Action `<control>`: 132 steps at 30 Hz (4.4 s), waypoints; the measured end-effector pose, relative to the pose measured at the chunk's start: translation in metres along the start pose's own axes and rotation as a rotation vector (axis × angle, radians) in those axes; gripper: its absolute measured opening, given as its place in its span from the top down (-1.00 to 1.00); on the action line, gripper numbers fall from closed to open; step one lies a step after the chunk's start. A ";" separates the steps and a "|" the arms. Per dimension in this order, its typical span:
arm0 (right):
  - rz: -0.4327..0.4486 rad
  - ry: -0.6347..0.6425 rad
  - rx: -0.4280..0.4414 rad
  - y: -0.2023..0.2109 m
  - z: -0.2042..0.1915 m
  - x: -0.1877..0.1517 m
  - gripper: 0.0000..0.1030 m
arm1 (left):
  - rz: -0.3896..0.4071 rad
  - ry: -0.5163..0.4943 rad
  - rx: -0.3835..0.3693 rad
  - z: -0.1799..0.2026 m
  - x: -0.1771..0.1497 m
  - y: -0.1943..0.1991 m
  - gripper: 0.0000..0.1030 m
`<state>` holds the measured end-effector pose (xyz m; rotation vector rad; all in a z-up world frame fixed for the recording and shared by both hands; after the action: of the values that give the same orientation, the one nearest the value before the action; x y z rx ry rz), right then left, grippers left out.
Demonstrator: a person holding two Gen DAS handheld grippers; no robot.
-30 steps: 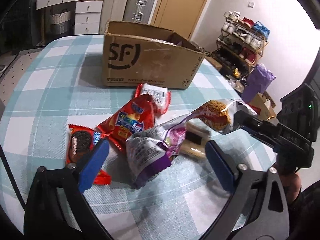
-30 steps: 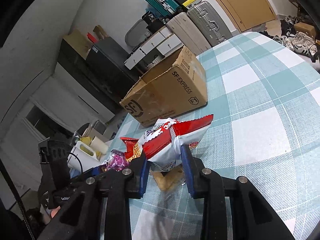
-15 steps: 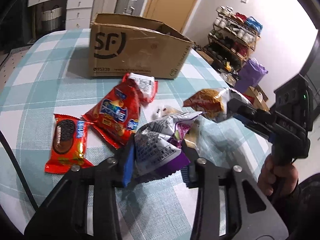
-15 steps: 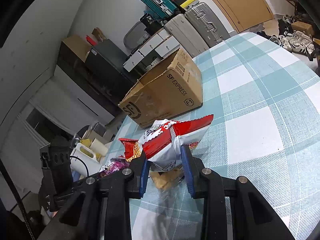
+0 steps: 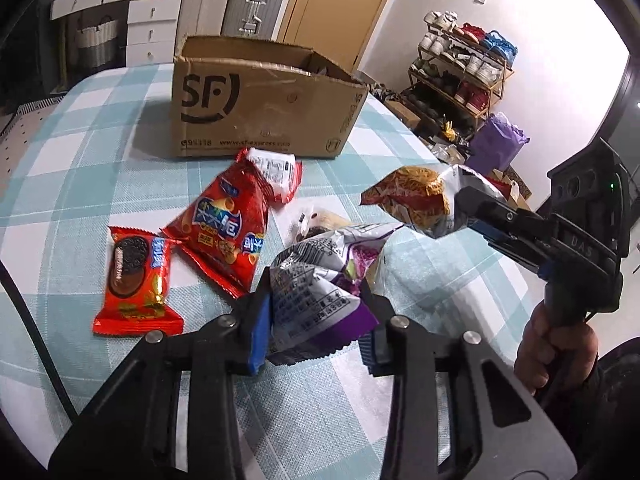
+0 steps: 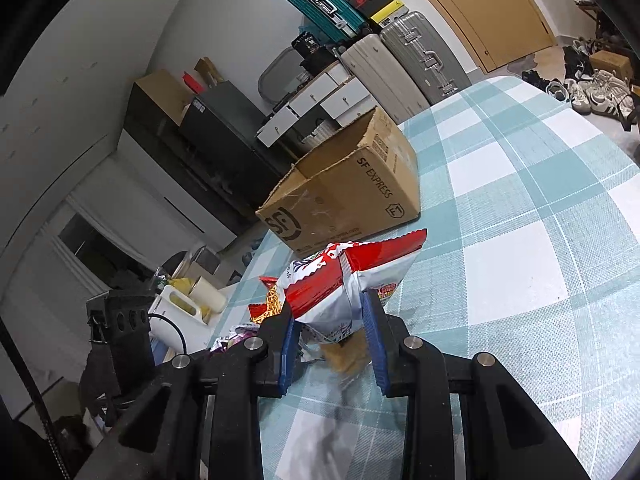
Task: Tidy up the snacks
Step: 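Grasp the silver-purple snack bag with the left tool and lift it, then lift the white chip bag with the right tool while the left tool holds its bag, then carry both bags over the cardboard box with both tools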
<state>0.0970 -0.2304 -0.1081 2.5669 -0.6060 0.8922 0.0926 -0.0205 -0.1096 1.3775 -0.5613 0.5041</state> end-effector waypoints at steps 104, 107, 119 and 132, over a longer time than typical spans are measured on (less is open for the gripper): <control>-0.232 0.144 -0.004 -0.055 -0.040 0.010 0.21 | 0.109 0.060 -0.005 -0.036 0.090 0.075 0.36; -0.224 0.168 -0.008 -0.059 -0.047 0.027 0.21 | 0.112 0.051 0.000 -0.035 0.104 0.076 0.36; -0.166 0.228 -0.006 -0.081 -0.067 0.102 0.21 | 0.116 0.039 0.015 -0.043 0.179 0.063 0.36; -0.120 0.219 -0.055 -0.135 -0.043 0.179 0.21 | 0.093 0.027 0.051 -0.044 0.260 0.009 0.36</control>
<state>0.2704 -0.1460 0.0142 2.3859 -0.4026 1.0794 0.2908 0.0264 0.0588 1.3955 -0.5957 0.6150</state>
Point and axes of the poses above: each gripper's, at about its wrist camera, not at the fingertips, and y roughly against the way its jaws point, z to its right, x to its top, the point moved 2 cm from there along -y, roughly the way its jaws point, and after that the axes turned 15 degrees about x, right-handed, at the moved point
